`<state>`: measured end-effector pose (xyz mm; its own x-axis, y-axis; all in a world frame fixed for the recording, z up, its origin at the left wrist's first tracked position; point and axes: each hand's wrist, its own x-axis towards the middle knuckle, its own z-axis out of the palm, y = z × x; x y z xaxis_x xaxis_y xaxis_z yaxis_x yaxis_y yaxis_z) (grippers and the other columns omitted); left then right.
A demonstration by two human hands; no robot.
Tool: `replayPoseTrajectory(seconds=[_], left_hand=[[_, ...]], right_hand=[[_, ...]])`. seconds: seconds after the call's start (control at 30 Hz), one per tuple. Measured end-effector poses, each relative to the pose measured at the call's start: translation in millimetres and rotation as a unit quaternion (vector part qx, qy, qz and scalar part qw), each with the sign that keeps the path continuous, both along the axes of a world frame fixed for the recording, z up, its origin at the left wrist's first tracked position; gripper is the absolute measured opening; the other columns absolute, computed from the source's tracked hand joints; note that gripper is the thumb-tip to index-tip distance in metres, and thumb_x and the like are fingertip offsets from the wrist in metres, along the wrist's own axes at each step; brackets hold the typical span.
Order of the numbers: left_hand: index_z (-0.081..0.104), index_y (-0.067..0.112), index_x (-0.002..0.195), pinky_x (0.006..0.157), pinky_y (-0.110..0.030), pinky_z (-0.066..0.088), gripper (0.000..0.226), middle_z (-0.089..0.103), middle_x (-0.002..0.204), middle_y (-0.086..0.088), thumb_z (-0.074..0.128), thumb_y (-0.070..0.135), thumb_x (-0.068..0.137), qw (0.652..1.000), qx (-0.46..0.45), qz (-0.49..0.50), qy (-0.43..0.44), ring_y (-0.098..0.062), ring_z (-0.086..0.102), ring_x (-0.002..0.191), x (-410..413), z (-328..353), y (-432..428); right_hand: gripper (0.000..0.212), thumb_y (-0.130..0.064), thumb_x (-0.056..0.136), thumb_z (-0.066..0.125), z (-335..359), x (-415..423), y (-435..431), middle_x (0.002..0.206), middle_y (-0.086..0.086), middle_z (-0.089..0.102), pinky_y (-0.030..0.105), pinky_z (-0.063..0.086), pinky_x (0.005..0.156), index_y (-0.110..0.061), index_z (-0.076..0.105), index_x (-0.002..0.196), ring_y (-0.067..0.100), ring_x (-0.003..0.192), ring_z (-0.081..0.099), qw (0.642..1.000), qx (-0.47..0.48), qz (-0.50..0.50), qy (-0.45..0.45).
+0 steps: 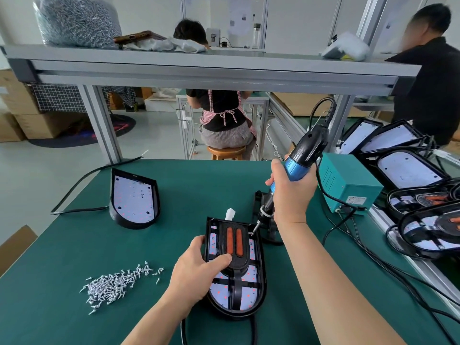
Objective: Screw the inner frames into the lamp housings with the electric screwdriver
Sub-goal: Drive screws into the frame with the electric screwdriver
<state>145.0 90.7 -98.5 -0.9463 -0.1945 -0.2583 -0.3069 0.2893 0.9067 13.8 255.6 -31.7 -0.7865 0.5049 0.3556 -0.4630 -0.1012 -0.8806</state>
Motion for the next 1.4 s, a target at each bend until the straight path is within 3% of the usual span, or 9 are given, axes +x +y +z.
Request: replayPoseTrajectory(seconds=[0.33, 0.53, 0.7, 0.87, 1.1, 1.23, 1.4], left_hand=[[0.060, 0.040, 0.110, 0.092, -0.036, 0.055, 0.052, 0.075, 0.095, 0.023, 0.070, 0.054, 0.061, 1.000, 0.007, -0.006, 0.006, -0.004, 0.071, 0.092, -0.1, -2.0, -0.1], [0.060, 0.040, 0.113, 0.093, -0.037, 0.055, 0.056, 0.075, 0.097, 0.024, 0.070, 0.055, 0.060, 1.000, 0.012, -0.006, 0.005, -0.005, 0.071, 0.094, -0.1, -2.0, -0.8], [0.059, 0.039, 0.116, 0.093, -0.037, 0.055, 0.062, 0.075, 0.097, 0.024, 0.069, 0.057, 0.058, 1.000, 0.009, -0.003, 0.005, -0.005, 0.071, 0.094, -0.2, -1.7, -0.7], [0.059, 0.038, 0.117, 0.094, -0.038, 0.055, 0.061, 0.075, 0.097, 0.023, 0.070, 0.055, 0.060, 1.000, 0.012, -0.004, 0.004, -0.006, 0.071, 0.095, 0.6, -0.2, 0.3], [0.059, 0.038, 0.117, 0.094, -0.039, 0.055, 0.065, 0.076, 0.097, 0.022, 0.068, 0.059, 0.057, 1.000, 0.008, -0.004, 0.006, -0.007, 0.071, 0.096, 1.2, 0.0, -0.6], [0.061, 0.039, 0.110, 0.093, -0.038, 0.055, 0.052, 0.075, 0.096, 0.023, 0.069, 0.054, 0.061, 1.000, 0.007, -0.006, 0.011, -0.005, 0.071, 0.092, 1.5, -0.5, 0.2], [0.061, 0.039, 0.111, 0.093, -0.037, 0.055, 0.053, 0.075, 0.097, 0.023, 0.069, 0.055, 0.062, 1.000, 0.005, -0.009, 0.013, -0.005, 0.071, 0.093, 0.3, -1.2, -1.5]], right_hand=[[0.039, -0.024, 0.078, 0.071, 3.2, -1.9, -2.1, 0.081, 0.014, 0.063, 0.023, 0.051, 0.053, -0.008, 0.058, 0.111, 0.015, 0.049, 0.061, 0.999, 0.023, 0.025, 0.002], [0.024, -0.020, 0.078, 0.072, 0.4, 1.8, -1.6, 0.068, 0.004, 0.060, 0.021, 0.050, 0.051, -0.020, 0.056, 0.096, 0.013, 0.047, 0.059, 0.998, 0.026, 0.042, 0.025], [0.025, -0.019, 0.078, 0.071, 0.4, 1.2, -0.9, 0.068, 0.008, 0.060, 0.021, 0.050, 0.051, -0.017, 0.056, 0.097, 0.014, 0.046, 0.059, 0.999, 0.015, 0.032, 0.019], [0.022, -0.016, 0.078, 0.071, -0.3, 2.9, -3.8, 0.061, 0.000, 0.059, 0.022, 0.050, 0.052, -0.016, 0.057, 0.095, 0.015, 0.046, 0.059, 0.998, 0.023, 0.050, 0.028], [0.023, -0.014, 0.077, 0.070, 3.5, 4.2, -9.7, 0.071, 0.015, 0.058, 0.024, 0.050, 0.051, -0.012, 0.058, 0.097, 0.017, 0.046, 0.057, 0.994, 0.046, 0.097, 0.026], [0.022, -0.013, 0.076, 0.068, 2.1, 4.4, -8.7, 0.070, 0.011, 0.058, 0.024, 0.049, 0.050, -0.014, 0.057, 0.095, 0.017, 0.046, 0.057, 0.997, 0.036, 0.061, 0.016], [0.031, -0.018, 0.075, 0.068, 0.7, 3.3, -4.6, 0.076, 0.016, 0.061, 0.022, 0.050, 0.052, -0.010, 0.058, 0.103, 0.013, 0.048, 0.059, 0.999, 0.025, 0.036, 0.005]])
